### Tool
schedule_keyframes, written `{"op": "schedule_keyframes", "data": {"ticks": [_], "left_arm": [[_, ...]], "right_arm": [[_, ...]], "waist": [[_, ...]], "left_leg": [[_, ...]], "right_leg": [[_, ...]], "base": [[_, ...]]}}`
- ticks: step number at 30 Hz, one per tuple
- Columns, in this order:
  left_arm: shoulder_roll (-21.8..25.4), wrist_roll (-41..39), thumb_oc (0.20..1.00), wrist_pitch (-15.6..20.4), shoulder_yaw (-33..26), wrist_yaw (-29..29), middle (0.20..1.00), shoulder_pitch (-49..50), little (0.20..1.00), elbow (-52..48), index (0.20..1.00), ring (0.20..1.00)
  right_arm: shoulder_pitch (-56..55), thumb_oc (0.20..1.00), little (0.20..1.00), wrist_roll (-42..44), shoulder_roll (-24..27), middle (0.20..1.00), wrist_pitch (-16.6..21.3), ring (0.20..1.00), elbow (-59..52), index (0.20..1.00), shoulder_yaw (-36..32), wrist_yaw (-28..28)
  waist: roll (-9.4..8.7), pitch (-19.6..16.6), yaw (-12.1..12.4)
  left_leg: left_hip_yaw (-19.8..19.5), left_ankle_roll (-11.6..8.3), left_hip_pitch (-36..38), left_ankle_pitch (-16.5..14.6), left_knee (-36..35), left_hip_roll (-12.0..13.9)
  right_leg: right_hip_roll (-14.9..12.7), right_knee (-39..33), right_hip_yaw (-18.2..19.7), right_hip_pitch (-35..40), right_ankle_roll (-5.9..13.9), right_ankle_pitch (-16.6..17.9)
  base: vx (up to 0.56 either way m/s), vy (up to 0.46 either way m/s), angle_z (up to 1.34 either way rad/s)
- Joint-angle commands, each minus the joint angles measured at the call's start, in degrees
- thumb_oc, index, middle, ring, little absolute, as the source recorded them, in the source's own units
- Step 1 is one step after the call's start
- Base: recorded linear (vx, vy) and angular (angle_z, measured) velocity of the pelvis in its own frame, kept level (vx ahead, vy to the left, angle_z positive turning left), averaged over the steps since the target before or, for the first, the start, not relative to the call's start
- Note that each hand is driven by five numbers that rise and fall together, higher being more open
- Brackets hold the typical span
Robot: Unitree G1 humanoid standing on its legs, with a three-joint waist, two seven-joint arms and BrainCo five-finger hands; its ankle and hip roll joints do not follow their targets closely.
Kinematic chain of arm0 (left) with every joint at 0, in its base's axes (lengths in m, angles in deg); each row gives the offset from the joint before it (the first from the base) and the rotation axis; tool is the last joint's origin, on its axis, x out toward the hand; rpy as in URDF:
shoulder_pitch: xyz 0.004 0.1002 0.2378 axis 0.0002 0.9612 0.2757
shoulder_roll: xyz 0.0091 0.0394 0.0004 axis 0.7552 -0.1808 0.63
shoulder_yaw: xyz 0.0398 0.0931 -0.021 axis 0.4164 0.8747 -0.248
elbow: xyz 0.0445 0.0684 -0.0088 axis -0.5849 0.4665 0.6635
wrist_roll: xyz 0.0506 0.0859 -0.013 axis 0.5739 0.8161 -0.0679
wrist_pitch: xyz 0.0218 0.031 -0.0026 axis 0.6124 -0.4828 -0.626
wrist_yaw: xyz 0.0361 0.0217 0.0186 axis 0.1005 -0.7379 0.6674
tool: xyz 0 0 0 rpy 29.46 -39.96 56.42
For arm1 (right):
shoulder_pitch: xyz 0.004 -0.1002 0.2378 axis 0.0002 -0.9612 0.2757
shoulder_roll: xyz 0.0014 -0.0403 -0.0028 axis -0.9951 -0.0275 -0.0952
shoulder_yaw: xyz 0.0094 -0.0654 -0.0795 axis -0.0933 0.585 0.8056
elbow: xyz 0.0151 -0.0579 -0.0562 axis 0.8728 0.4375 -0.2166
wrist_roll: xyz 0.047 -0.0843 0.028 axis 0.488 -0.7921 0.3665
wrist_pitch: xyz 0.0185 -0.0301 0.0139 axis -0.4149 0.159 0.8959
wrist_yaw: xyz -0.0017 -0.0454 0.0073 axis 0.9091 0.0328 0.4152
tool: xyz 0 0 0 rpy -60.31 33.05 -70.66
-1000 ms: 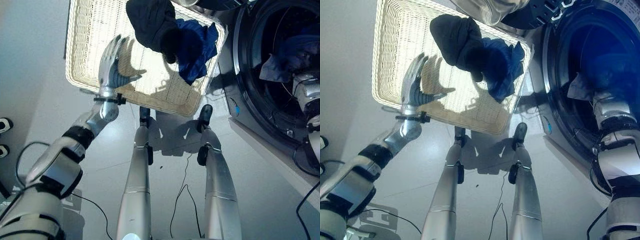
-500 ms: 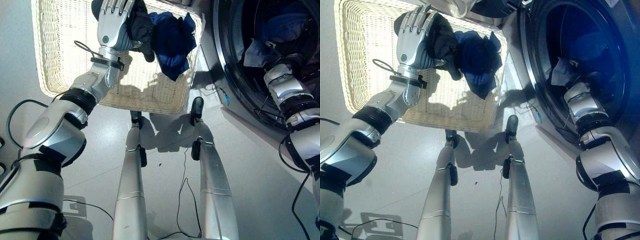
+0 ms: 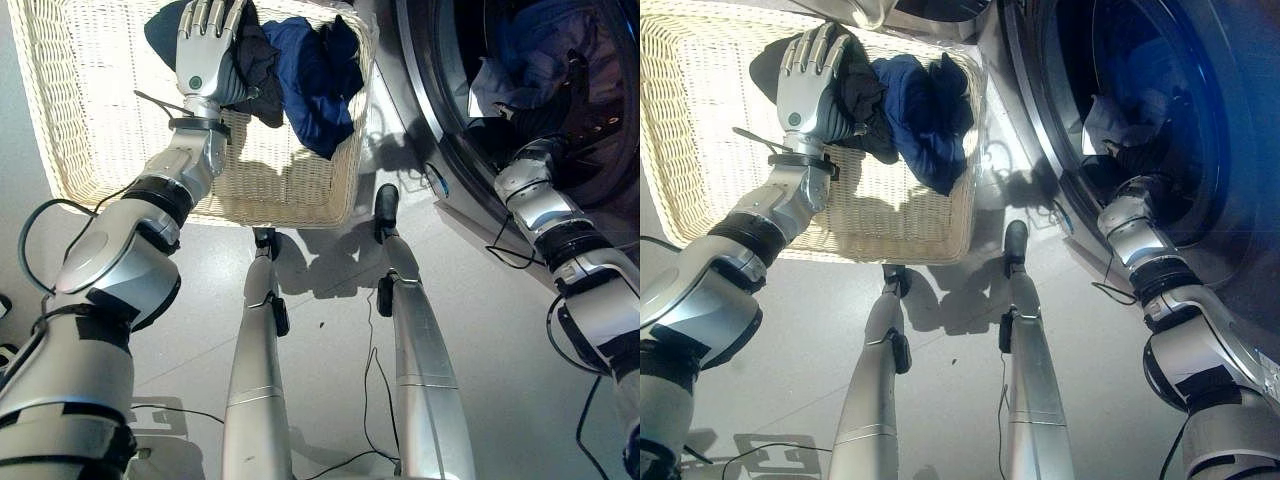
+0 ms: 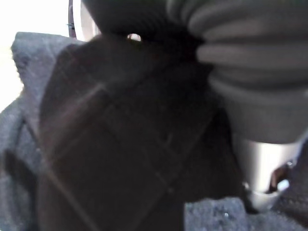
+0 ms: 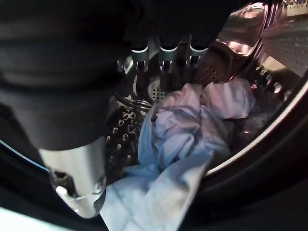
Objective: Put the clothes into the washing machine.
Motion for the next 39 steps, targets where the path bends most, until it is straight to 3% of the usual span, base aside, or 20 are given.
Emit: {"op": "schedule_keyframes", "data": {"ticks": [1, 14, 20, 24, 28, 39], "left_arm": [[0.8, -5.0, 1.000, 0.0, -6.6, -3.1, 1.000, 1.4, 1.000, 6.3, 1.000, 1.000], [0.2, -4.3, 1.000, 1.9, -10.6, 0.0, 1.000, 3.0, 1.000, 7.1, 1.000, 1.000], [0.3, -2.6, 1.000, 2.7, -11.4, 5.6, 1.000, 3.0, 1.000, 7.0, 1.000, 1.000], [0.3, 2.4, 1.000, 5.2, -13.3, 17.2, 1.000, 3.6, 1.000, 6.0, 1.000, 1.000], [-0.5, 4.4, 1.000, 5.6, -14.1, 20.9, 1.000, 3.8, 1.000, 5.3, 1.000, 1.000], [-1.6, 4.7, 1.000, 5.8, -15.8, 18.0, 1.000, 7.1, 1.000, 4.8, 1.000, 1.000]], "right_arm": [[-0.8, 1.000, 1.000, -2.4, 0.4, 1.000, 1.6, 1.000, -4.6, 1.000, -0.1, -3.5], [-1.2, 1.000, 1.000, -3.8, -0.5, 1.000, 0.3, 1.000, -6.7, 1.000, -0.6, -4.9], [-1.8, 1.000, 1.000, -4.4, -0.7, 1.000, 0.3, 1.000, -7.5, 1.000, -0.9, -5.8], [-2.9, 1.000, 1.000, -5.1, -0.9, 1.000, 0.8, 1.000, -8.2, 1.000, -1.1, -7.1], [-3.4, 1.000, 1.000, -5.9, -1.8, 1.000, 1.0, 1.000, -8.4, 1.000, -2.0, -7.8], [-5.0, 1.000, 1.000, -6.2, -2.6, 1.000, 0.7, 1.000, -9.9, 1.000, -2.6, -8.6]], "waist": [[-1.87, -1.0, 0.2], [-2.27, -1.0, 0.5], [-2.49, -1.0, 0.6], [-2.66, -1.0, 0.7], [-2.83, -1.0, 0.8], [-3.35, -1.0, 1.2]], "left_leg": [[1.1, 0.74, 0.9, -4.0, 2.2, -2.6], [0.5, 0.69, 0.3, -3.7, 2.0, -2.6], [0.2, 0.68, 0.1, -3.7, 2.2, -2.8], [-0.1, 0.69, 0.0, -4.0, 2.5, -2.8], [-0.5, 0.76, -0.9, -3.8, 2.9, -3.1], [-0.9, 0.94, -0.7, -4.2, 3.1, -3.1]], "right_leg": [[4.4, -0.6, -4.1, 3.5, 3.90, -1.1], [4.2, -0.4, -4.3, 2.9, 3.83, -0.9], [4.1, -0.2, -4.4, 2.6, 3.86, -0.8], [4.0, 0.0, -4.5, 2.5, 3.87, -0.8], [3.8, 0.2, -4.8, 1.8, 3.87, -0.4], [3.8, 0.6, -5.2, 2.0, 3.98, -0.4]], "base": [[0.00, 0.000, 0.00], [0.00, -0.001, 0.00], [0.00, 0.000, 0.00], [0.00, 0.000, 0.00], [0.00, -0.018, 0.00], [0.00, -0.004, 0.00]]}}
